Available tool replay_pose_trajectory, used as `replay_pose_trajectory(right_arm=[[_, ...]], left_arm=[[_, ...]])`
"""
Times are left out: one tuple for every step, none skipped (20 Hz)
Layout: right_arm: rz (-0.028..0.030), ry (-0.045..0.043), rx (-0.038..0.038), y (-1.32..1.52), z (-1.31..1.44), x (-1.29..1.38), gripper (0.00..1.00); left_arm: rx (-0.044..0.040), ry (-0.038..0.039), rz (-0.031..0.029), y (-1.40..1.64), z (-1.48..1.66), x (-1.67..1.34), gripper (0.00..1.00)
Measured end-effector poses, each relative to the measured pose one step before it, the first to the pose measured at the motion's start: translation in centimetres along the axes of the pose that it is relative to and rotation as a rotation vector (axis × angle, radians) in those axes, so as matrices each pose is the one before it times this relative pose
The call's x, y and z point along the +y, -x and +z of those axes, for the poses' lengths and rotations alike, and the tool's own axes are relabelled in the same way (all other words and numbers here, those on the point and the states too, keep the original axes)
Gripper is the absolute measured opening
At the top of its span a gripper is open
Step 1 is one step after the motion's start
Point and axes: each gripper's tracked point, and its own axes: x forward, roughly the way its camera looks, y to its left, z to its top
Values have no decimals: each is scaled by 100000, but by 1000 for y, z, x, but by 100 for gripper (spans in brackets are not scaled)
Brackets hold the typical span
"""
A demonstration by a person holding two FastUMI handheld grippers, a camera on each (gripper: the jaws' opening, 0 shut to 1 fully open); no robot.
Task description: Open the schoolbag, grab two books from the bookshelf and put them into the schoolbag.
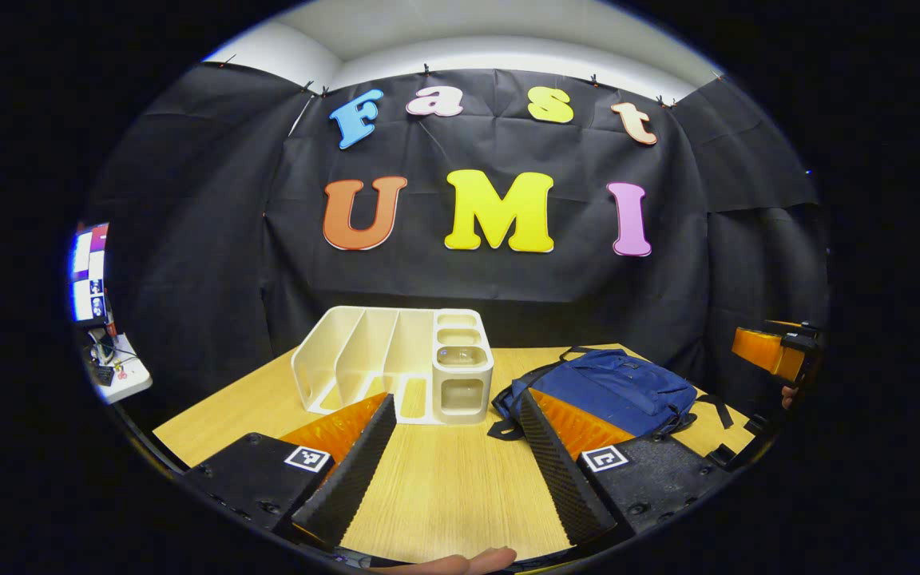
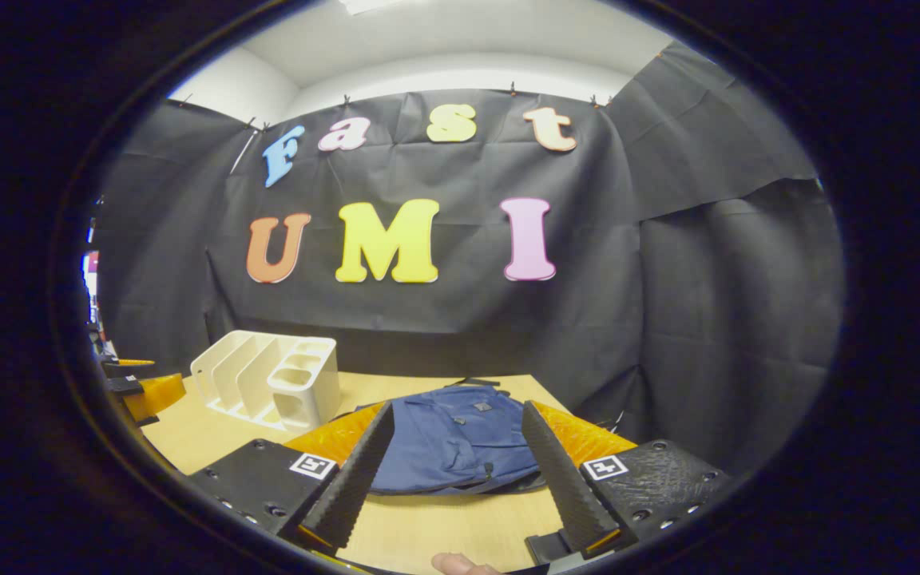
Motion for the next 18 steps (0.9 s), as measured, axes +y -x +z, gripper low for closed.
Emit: replay_pose_trajectory(right_arm=[[-458,-1553,-1769,560,366,-14,97],[-344,-898,-1540,476,182,127,97],[24,280,-830,426,139,102,96],[126,572,-626,441,-130,73,96],[-249,299,86,369,-107,33,96],[751,-314,90,380,-63,227,96],[714,-329,-151,381,29,391,96],[-311,169,299,88,-87,25,95],[-603,520,-243,143,49,4,95],[95,777,-236,135,75,197,96],[285,539,-627,171,300,322,96],[219,609,-256,166,46,180,94],[15,552,-600,163,189,28,94],[-39,782,-225,116,51,73,95],[-288,670,411,214,-80,54,95],[-344,1104,-324,250,32,-68,95],[163,989,-455,321,143,112,95],[-227,533,-596,189,57,-98,97]], left_arm=[[-581,1091,271,103,152,465,98],[49,1175,-1048,-305,-244,147,98],[215,1087,-633,29,50,158,98],[-280,845,350,202,230,333,98],[-619,484,692,-28,273,576,98],[-1222,291,740,285,518,621,98],[-1034,487,655,270,440,386,98],[-695,387,138,224,284,326,98],[-552,387,-308,260,200,184,98],[-763,-347,-852,314,352,117,98],[-1677,-1307,-973,286,573,100,98],[-1527,-1391,193,186,422,355,98],[-1084,-622,1057,138,325,422,98],[-527,223,553,76,195,238,98],[-362,891,-506,-154,46,-10,98],[-121,1017,-1050,-38,24,-226,98],[349,456,-884,-21,-58,-194,98],[209,38,-255,7,-22,66,98]])
